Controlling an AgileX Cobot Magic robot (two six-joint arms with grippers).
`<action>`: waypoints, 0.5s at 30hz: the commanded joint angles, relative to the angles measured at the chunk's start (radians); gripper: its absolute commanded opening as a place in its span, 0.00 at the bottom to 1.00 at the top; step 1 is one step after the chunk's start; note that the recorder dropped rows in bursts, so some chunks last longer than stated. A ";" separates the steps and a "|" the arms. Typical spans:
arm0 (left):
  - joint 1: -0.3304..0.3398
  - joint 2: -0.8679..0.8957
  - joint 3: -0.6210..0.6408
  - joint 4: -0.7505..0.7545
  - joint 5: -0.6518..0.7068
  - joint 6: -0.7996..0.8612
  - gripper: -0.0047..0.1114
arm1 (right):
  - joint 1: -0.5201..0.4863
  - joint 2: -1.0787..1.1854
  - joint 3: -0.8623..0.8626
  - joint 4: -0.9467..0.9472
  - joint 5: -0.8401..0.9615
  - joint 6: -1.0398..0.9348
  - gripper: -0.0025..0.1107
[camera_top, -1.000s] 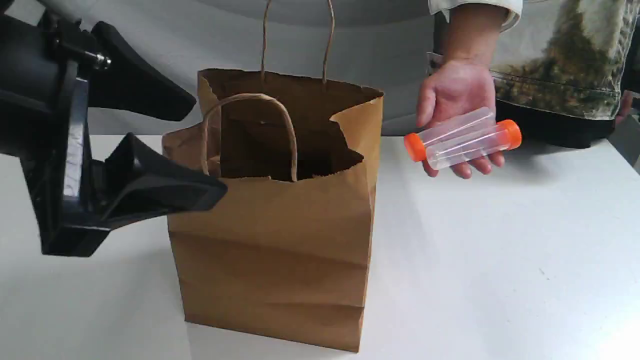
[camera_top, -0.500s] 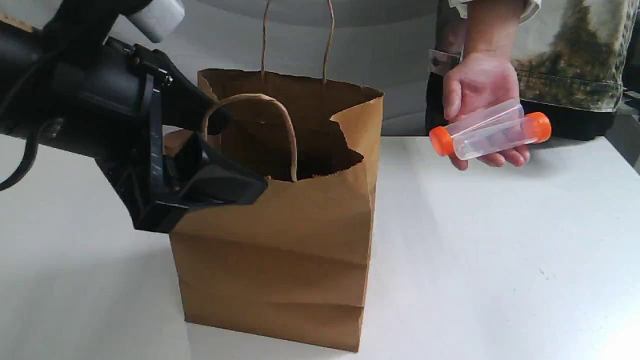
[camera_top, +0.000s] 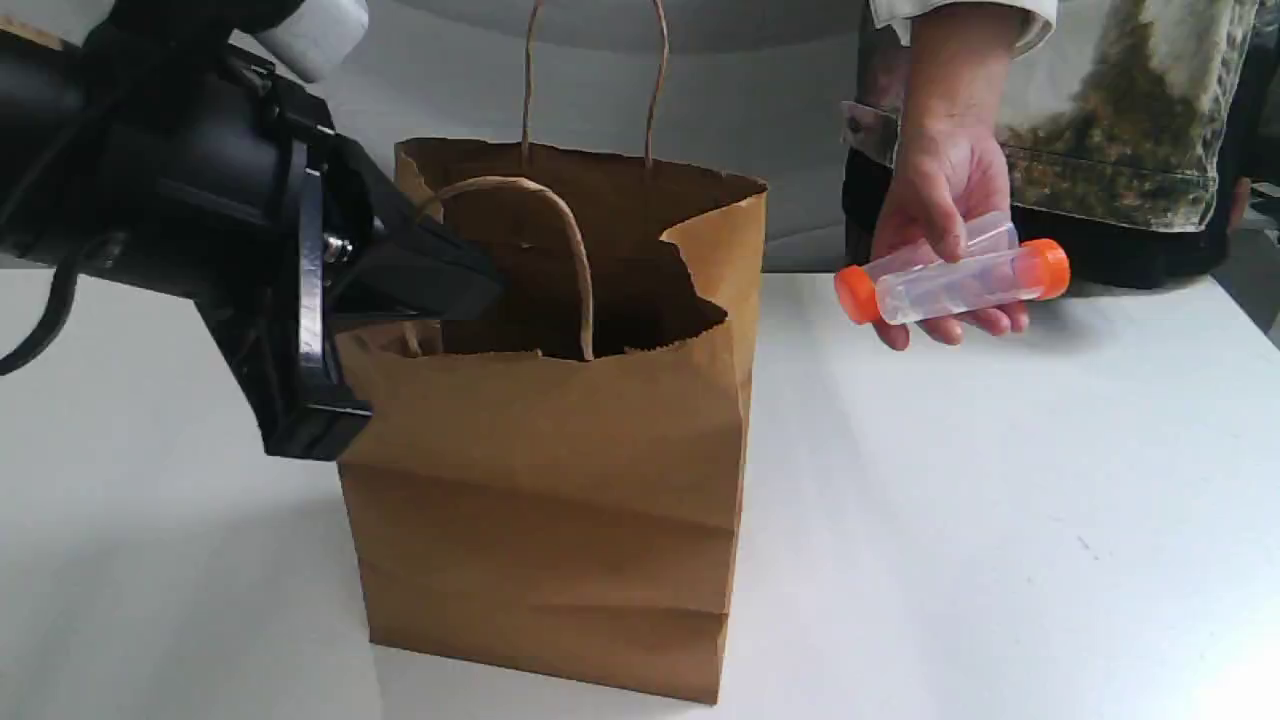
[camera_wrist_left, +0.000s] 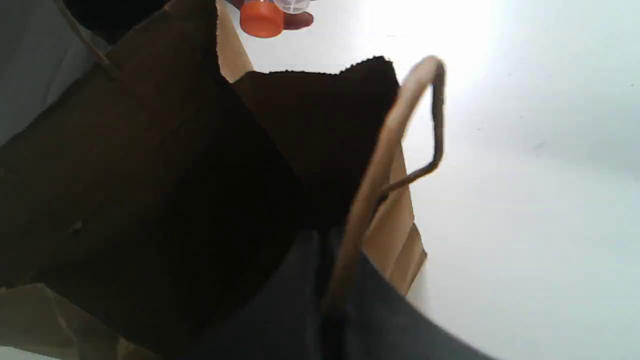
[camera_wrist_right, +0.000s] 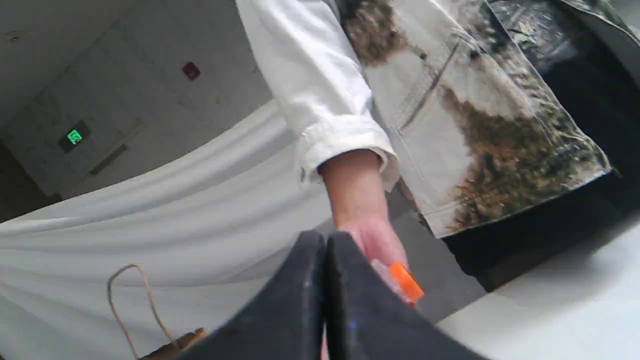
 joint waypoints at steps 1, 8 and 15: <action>-0.006 -0.003 -0.004 -0.008 0.006 0.013 0.04 | 0.001 0.093 -0.116 -0.014 0.139 -0.008 0.02; -0.006 -0.003 -0.004 -0.008 0.006 0.013 0.04 | 0.001 0.438 -0.468 0.112 0.493 -0.408 0.02; -0.006 -0.003 -0.004 -0.008 0.002 0.016 0.04 | 0.001 0.904 -0.948 0.239 1.049 -0.709 0.02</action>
